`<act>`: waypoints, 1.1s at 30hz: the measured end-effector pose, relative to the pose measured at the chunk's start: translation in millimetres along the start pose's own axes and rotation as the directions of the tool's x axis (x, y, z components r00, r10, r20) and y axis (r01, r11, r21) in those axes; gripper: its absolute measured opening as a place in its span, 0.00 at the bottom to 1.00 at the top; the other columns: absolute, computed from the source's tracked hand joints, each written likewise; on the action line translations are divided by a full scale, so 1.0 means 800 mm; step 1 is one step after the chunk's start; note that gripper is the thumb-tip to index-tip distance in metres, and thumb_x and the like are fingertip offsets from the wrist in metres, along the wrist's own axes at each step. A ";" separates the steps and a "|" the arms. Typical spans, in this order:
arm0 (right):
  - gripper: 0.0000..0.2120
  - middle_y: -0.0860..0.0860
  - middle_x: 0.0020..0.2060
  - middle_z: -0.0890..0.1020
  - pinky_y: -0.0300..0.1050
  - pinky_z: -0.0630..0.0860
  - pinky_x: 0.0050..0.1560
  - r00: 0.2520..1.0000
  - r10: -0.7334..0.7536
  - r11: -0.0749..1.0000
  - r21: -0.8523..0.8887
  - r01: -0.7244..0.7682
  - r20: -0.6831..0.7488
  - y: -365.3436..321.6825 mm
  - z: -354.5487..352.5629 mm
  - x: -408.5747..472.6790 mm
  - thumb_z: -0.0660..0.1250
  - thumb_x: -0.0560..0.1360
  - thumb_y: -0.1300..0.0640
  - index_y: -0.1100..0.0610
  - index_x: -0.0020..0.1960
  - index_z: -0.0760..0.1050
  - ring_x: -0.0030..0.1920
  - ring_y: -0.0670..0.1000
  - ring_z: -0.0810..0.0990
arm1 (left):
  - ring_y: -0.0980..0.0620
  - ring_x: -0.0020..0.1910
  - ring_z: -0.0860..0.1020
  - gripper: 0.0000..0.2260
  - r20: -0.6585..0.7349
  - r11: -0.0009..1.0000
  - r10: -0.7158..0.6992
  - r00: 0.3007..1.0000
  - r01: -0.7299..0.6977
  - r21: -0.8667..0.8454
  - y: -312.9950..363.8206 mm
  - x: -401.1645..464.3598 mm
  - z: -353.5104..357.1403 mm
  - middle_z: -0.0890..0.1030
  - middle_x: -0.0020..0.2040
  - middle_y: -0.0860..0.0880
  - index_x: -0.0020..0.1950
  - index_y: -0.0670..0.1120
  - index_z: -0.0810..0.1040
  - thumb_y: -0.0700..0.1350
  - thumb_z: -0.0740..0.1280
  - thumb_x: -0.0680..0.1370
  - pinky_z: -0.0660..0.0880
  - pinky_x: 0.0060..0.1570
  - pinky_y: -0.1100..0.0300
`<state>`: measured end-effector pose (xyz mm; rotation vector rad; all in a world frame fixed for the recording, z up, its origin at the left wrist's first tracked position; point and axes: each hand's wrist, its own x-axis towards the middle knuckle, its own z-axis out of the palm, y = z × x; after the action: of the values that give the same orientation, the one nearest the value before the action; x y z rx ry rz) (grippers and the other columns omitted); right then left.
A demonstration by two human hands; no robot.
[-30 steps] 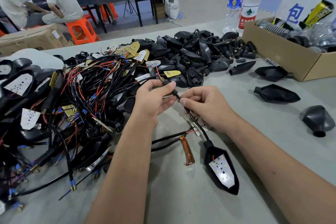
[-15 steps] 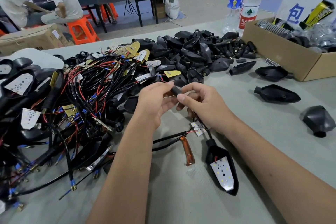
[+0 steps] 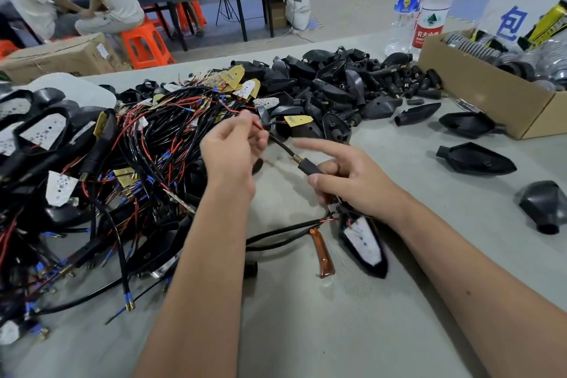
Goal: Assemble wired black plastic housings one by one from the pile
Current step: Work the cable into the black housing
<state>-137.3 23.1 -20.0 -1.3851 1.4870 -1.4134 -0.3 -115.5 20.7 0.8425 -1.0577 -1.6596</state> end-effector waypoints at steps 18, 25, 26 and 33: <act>0.06 0.63 0.41 0.86 0.33 0.71 0.31 1.000 0.017 0.979 0.202 -0.017 -0.001 -0.001 -0.006 0.000 0.71 0.79 0.56 0.58 0.47 0.77 0.29 0.44 0.75 | 0.55 0.34 0.78 0.06 0.380 0.953 -0.229 0.896 0.127 0.273 -0.018 -0.013 0.014 0.84 0.40 0.47 0.45 0.42 0.87 0.40 0.71 0.80 0.78 0.36 0.66; 0.05 0.58 0.40 0.85 0.34 0.73 0.34 1.000 0.028 0.969 0.244 -0.024 -0.013 -0.003 -0.010 0.000 0.73 0.77 0.57 0.59 0.46 0.82 0.33 0.46 0.77 | 0.55 0.31 0.75 0.06 0.280 0.983 -0.040 0.959 -0.012 0.181 -0.014 -0.017 0.021 0.80 0.36 0.46 0.44 0.39 0.84 0.39 0.73 0.79 0.76 0.35 0.66; 0.05 0.58 0.41 0.85 0.35 0.72 0.33 0.999 0.046 0.967 0.252 -0.042 -0.007 -0.003 -0.011 0.000 0.73 0.76 0.55 0.57 0.46 0.83 0.32 0.46 0.77 | 0.55 0.30 0.75 0.06 0.249 0.987 -0.022 0.968 -0.018 0.157 -0.012 -0.016 0.022 0.79 0.35 0.46 0.42 0.40 0.83 0.40 0.73 0.79 0.76 0.34 0.65; 0.11 0.58 0.46 0.87 0.42 0.70 0.33 0.997 0.078 0.957 0.281 -0.077 0.007 0.001 -0.018 -0.001 0.70 0.79 0.53 0.59 0.54 0.85 0.32 0.56 0.72 | 0.55 0.31 0.76 0.07 0.108 0.999 0.035 0.994 -0.034 -0.019 0.006 -0.016 0.024 0.76 0.42 0.41 0.43 0.37 0.80 0.38 0.72 0.79 0.77 0.36 0.67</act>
<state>-150.8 27.1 -18.0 -1.1368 1.2701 -1.5110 -11.5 -99.6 33.4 0.7263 -1.1247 -1.6983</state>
